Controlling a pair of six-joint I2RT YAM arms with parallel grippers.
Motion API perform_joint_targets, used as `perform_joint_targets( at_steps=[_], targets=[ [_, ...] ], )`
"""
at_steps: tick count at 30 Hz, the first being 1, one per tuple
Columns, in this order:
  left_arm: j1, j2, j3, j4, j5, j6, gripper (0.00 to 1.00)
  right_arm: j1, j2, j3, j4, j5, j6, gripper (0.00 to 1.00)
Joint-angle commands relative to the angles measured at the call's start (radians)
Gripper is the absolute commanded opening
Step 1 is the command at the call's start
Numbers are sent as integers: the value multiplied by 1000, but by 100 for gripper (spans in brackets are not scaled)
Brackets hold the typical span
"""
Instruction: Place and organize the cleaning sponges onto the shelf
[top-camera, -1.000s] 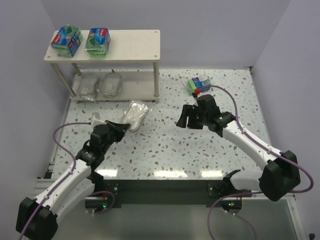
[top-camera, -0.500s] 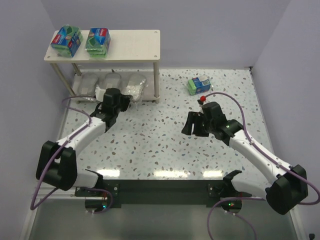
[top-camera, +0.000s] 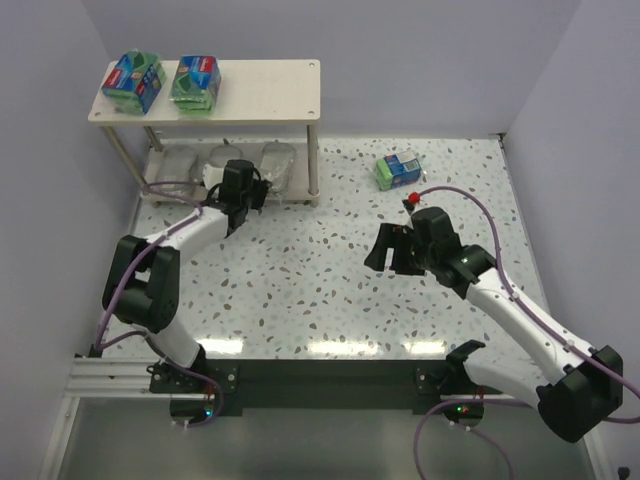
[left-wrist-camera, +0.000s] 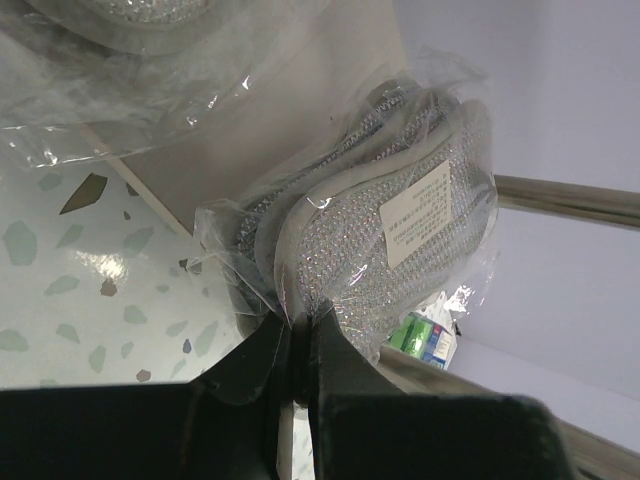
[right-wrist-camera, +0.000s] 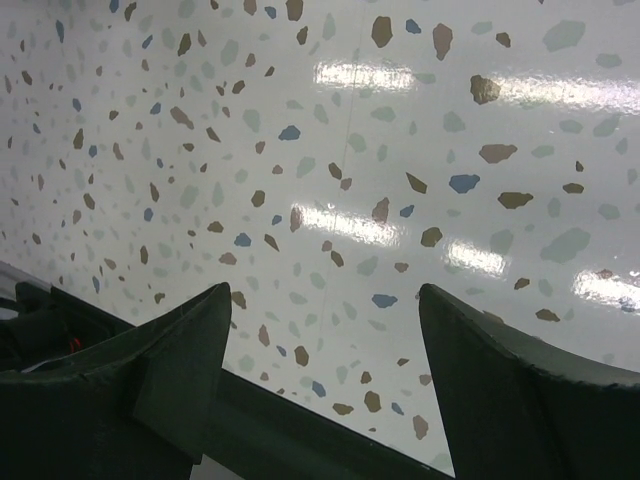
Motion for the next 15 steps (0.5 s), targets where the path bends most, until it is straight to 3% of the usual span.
perform_joint_targets(
  at_steps=[1, 7, 12, 15],
  targets=[
    [10, 18, 58, 33, -12, -42, 6, -2, -28, -16, -20, 21, 11, 80],
    [10, 45, 60, 84, 12, -50, 29, -2, -45, -8, -30, 29, 10, 83],
    [10, 25, 49, 108, 6, -19, 64, -2, -56, -14, -38, 33, 11, 86],
    [10, 10, 37, 116, 30, 4, 75, -2, -56, -17, -36, 32, 14, 87]
  ],
)
